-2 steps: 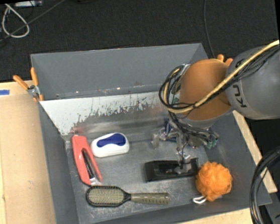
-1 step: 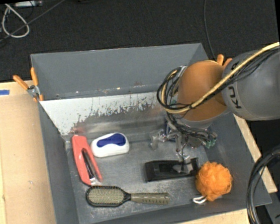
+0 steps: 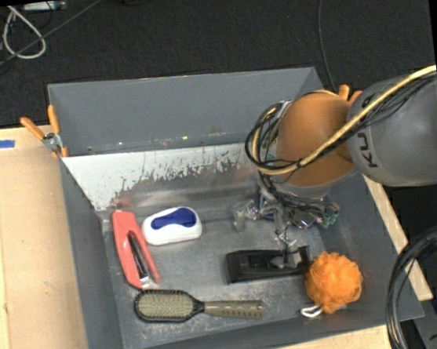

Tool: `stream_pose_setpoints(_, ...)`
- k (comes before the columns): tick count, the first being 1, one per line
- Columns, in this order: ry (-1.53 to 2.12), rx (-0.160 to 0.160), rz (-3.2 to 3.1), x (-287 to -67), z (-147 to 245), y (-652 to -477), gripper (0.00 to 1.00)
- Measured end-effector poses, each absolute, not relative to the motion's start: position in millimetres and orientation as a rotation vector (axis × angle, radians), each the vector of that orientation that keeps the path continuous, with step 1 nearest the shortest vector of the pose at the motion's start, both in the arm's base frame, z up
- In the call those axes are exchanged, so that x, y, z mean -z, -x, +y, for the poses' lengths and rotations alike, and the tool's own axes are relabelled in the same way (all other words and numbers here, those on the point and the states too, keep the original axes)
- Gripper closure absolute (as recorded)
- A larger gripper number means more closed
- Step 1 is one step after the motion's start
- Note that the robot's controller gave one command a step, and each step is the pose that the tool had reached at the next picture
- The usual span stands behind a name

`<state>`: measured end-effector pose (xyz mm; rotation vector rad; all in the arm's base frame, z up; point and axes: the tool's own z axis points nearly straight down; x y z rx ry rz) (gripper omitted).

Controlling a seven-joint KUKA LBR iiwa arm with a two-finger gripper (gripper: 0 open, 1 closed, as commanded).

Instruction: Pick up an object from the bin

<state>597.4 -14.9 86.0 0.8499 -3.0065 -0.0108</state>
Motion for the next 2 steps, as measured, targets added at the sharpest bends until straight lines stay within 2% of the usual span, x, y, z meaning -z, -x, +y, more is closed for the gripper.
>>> stream_pose_setpoints(1, -1.024, 0.025, -2.945, -75.1, -39.8, -612.1, 1.00)
stream_pose_setpoints(2, -1.023, 0.025, -2.945, -75.1, -39.8, -612.1, 1.00)
